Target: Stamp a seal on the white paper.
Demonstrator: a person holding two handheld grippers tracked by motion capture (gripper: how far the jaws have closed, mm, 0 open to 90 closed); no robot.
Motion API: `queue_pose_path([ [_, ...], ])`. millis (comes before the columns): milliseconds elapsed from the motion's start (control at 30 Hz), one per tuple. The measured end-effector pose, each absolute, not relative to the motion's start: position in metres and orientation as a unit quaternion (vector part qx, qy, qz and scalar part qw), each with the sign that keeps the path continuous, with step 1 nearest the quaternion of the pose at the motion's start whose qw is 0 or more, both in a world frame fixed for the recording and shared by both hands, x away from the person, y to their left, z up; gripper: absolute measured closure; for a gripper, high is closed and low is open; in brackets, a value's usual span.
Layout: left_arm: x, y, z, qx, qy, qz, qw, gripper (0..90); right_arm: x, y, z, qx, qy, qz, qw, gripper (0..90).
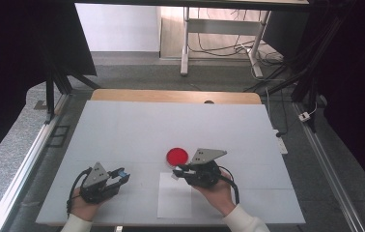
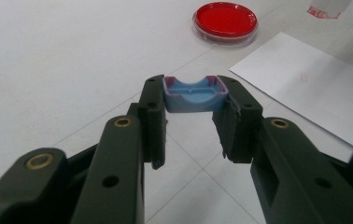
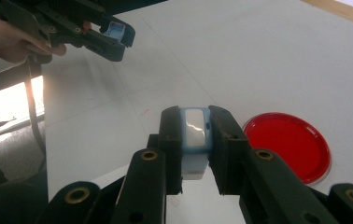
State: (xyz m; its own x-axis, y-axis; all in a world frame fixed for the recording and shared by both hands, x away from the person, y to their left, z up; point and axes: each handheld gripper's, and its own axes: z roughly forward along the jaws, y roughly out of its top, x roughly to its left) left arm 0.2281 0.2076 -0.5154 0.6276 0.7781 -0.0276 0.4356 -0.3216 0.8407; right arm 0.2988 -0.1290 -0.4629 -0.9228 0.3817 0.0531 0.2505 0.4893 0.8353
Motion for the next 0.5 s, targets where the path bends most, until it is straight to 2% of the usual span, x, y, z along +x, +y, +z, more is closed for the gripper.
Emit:
queue_pose_path([
  [500,0.2284,0.2075,-0.516,0.791,0.384,0.195,0.435,64.7,0.2907,-0.1326,-0.4705,0.176,0.873,0.451,0.061,75.2],
])
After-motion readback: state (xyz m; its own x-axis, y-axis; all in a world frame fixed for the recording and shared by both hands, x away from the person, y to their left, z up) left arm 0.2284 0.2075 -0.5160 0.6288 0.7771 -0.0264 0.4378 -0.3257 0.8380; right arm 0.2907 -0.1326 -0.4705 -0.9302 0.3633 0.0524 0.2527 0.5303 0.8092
